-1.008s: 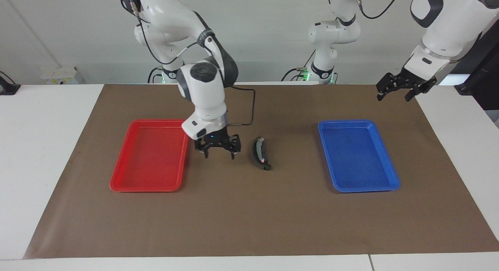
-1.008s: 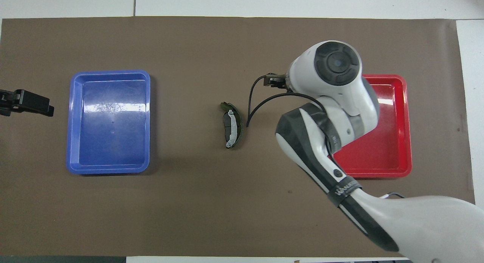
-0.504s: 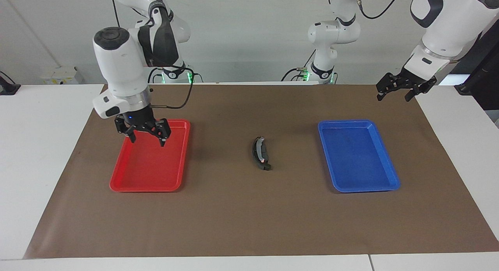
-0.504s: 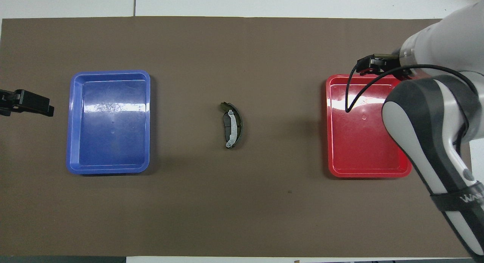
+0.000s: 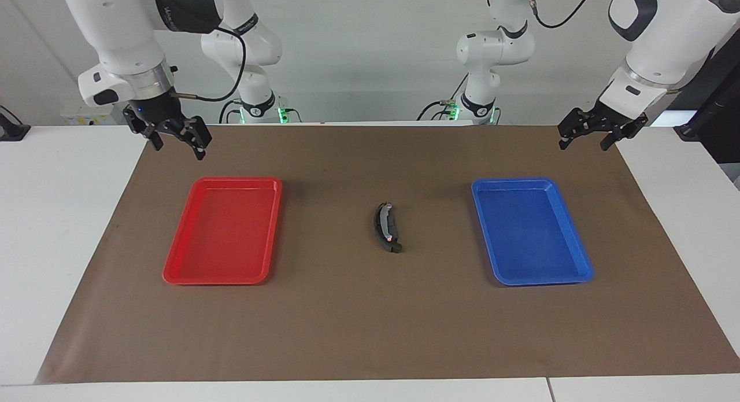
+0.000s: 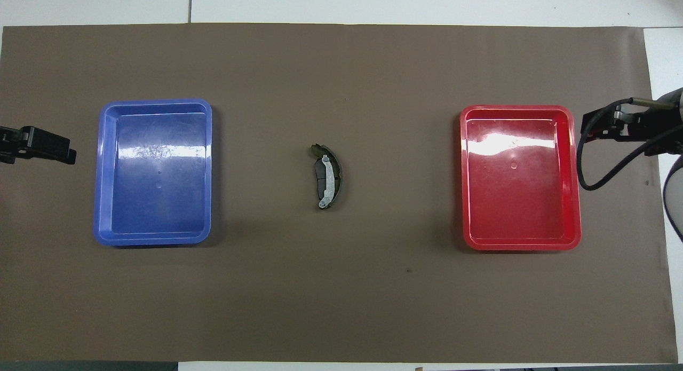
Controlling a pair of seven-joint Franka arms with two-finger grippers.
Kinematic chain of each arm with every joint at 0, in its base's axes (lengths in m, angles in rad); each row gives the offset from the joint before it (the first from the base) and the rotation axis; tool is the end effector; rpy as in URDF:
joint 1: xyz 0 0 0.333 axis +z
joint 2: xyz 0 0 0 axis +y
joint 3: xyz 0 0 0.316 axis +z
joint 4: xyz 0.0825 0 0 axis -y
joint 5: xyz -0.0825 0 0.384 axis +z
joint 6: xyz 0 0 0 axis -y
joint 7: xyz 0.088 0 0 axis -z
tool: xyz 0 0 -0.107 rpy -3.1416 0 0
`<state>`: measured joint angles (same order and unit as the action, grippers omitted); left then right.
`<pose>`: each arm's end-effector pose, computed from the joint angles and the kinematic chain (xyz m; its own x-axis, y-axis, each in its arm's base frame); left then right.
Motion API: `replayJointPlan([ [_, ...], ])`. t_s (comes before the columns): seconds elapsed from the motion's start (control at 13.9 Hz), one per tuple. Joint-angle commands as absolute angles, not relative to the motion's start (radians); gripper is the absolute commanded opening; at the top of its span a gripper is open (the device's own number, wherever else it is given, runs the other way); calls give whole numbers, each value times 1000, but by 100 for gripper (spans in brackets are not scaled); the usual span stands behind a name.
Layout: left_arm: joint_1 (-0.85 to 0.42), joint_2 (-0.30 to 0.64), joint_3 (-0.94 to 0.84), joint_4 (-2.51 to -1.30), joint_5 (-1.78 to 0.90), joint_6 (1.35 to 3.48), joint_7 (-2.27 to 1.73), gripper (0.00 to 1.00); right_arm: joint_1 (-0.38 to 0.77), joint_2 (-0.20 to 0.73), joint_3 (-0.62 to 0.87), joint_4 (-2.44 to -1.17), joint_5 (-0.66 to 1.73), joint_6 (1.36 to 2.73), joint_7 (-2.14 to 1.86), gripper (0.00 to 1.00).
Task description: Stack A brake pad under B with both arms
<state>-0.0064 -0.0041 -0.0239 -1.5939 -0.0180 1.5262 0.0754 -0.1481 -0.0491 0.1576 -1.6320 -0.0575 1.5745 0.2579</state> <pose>0.5474 -0.0186 0.6122 0.9924 -0.1062 -0.0620 -0.1050 -0.9942 0.0226 0.5392 0.0011 0.6227 0.9694 -0.2454 0.0079 -0.2453 -0.9672 0.0653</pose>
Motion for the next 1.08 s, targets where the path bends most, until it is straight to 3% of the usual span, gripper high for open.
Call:
replayJointPlan([
  [0.0, -5, -18, -25, -1608, -3, 1531, 78, 100, -163, -37, 155, -1595, -38, 1514, 201, 99],
  [0.36, -5, -18, -25, -1608, -3, 1531, 78, 100, -146, -55, 141, -1617, -29, 1491, 201, 99],
  [0.58, -5, -18, -25, -1608, -3, 1531, 78, 100, 0, -54, -10, -1620, -29, 1489, 206, 99],
  [1.01, -5, -18, -25, -1608, -3, 1531, 78, 100, 0, -58, -14, -1615, -29, 1474, 206, 99],
])
